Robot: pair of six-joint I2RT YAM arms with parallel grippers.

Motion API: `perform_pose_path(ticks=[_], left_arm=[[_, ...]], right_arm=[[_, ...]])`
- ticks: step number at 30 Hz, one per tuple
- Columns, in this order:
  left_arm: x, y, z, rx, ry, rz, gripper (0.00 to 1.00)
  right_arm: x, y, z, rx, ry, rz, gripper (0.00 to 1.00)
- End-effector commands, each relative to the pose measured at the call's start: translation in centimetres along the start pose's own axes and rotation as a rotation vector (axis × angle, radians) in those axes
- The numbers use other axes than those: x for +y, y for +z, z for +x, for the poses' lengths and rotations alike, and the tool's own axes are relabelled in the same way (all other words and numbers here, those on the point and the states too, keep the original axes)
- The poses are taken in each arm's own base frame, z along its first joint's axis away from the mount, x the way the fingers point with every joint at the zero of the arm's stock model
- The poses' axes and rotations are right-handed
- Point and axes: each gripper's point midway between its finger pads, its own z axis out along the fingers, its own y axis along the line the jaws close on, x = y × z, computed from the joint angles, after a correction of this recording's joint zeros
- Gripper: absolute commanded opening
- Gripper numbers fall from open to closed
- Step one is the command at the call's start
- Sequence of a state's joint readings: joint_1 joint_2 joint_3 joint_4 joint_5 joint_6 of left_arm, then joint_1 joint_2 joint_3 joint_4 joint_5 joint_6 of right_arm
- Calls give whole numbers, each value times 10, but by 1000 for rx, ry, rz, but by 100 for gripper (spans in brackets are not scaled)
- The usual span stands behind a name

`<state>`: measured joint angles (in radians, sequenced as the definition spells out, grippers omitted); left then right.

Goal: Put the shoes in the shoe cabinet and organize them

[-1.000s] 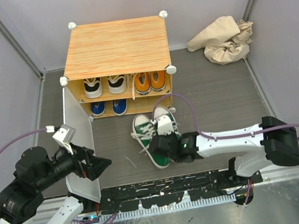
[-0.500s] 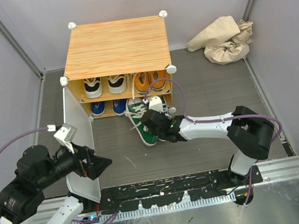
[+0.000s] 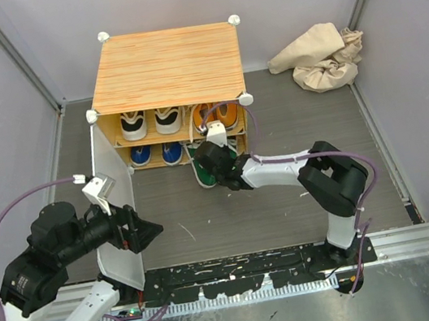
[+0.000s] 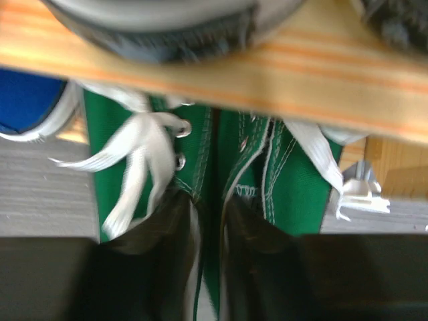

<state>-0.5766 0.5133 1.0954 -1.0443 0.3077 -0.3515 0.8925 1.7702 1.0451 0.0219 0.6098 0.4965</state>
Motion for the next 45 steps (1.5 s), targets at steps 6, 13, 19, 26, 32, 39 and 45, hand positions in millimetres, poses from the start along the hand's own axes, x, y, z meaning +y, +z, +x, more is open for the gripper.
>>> perform_pose_path(ticks=[6,13,19,26,32,39,45], left_arm=[[2,3,-4,-18,23,-1,98],[2,3,-1,-17,22,1,98],[3,4,1,-16,18,2,98],[4,6,2,-14,12,0,98],[4,5,2,-12,12,-5,98],[6,5,4,-8,12,-13,98],[8,8,4,-4,13,-17,98]], right_arm=[[25,-19,-81,-182,105,-26,69],[16,-60,-68,-151,54,-45,77],[-16,-77,-44,-107,69,-11,75],[-10,-64,-18,-35,20,-17,75],[-17,-46,-10,-40,13,61,67],[-26,-30,0,-58,2,117,38],[-42,-32,-22,-176,-30,194,1]])
